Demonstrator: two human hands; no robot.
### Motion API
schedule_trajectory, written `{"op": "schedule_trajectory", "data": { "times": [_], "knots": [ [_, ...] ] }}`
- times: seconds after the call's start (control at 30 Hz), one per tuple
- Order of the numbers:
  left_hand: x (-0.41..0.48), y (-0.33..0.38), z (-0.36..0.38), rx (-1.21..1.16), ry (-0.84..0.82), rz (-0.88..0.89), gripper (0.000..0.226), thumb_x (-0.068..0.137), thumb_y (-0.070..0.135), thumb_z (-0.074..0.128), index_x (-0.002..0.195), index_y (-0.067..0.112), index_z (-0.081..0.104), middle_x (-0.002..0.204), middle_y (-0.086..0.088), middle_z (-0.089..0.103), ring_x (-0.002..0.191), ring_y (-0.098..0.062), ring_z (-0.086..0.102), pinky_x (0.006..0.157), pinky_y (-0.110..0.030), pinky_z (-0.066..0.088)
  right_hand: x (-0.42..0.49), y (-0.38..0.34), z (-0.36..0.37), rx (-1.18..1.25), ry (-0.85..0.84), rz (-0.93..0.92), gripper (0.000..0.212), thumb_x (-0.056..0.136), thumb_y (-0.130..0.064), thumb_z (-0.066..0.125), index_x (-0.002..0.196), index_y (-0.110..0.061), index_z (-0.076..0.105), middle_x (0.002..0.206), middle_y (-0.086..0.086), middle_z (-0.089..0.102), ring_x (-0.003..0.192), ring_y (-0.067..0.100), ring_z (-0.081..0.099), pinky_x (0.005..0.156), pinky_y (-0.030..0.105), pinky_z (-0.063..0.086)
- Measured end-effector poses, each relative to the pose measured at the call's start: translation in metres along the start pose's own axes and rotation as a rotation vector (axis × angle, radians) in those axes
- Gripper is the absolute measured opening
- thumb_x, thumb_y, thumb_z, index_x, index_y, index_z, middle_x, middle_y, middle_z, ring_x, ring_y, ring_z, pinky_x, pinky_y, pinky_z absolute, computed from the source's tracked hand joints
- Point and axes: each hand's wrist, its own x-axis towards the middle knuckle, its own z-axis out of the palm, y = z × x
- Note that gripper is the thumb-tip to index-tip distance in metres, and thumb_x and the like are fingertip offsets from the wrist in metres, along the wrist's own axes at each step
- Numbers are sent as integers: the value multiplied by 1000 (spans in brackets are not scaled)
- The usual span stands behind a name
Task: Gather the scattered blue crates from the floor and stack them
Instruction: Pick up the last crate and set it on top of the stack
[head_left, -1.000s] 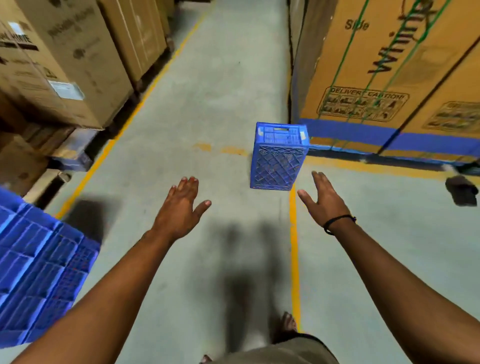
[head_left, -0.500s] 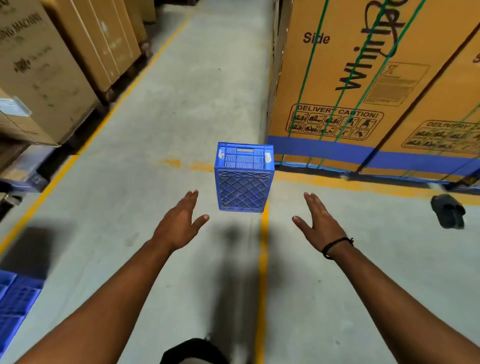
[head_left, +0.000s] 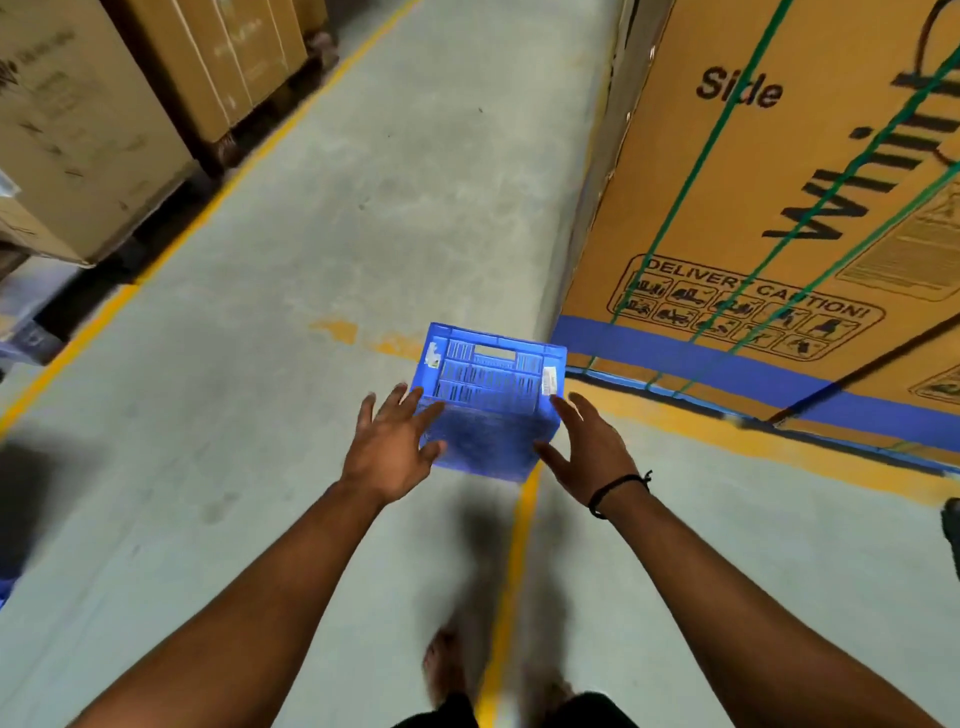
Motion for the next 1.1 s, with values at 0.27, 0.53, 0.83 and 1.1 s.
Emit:
{"op": "schedule_trajectory", "data": {
  "times": [0.27,0.53,0.83,1.1],
  "knots": [
    [95,18,36,-201,20,-199,85,90,38,55,149,36,-6,160,8,-1,129,-22,47,93,-36,47,151,50,30,28,-132,-164,76,87,-49,55,149,-25,20,147,7,40,124,31,50,94,38,43],
    [164,18,130,-23,-152,-260,80,91,53,45,151,28,-2,160,-6,6,148,-22,3,119,-42,5,290,98,102,-77,-250,-283,82,78,-75,41,147,-41,15,156,4,20,135,28,38,106,45,37],
    [208,7,215,-16,-335,-300,88,87,66,40,150,29,-10,159,0,-15,147,-24,-12,117,-50,-4,363,120,166,-264,-286,-336,78,83,-68,42,144,-51,-5,159,-10,-4,125,38,47,102,47,39],
    [141,-9,254,33,-274,-344,100,69,79,-10,152,24,-2,160,5,-10,147,-16,-14,115,-49,-13,315,129,172,-268,-285,-434,67,96,-36,40,145,-49,-5,157,-14,14,127,27,49,99,41,44]
  ]
}}
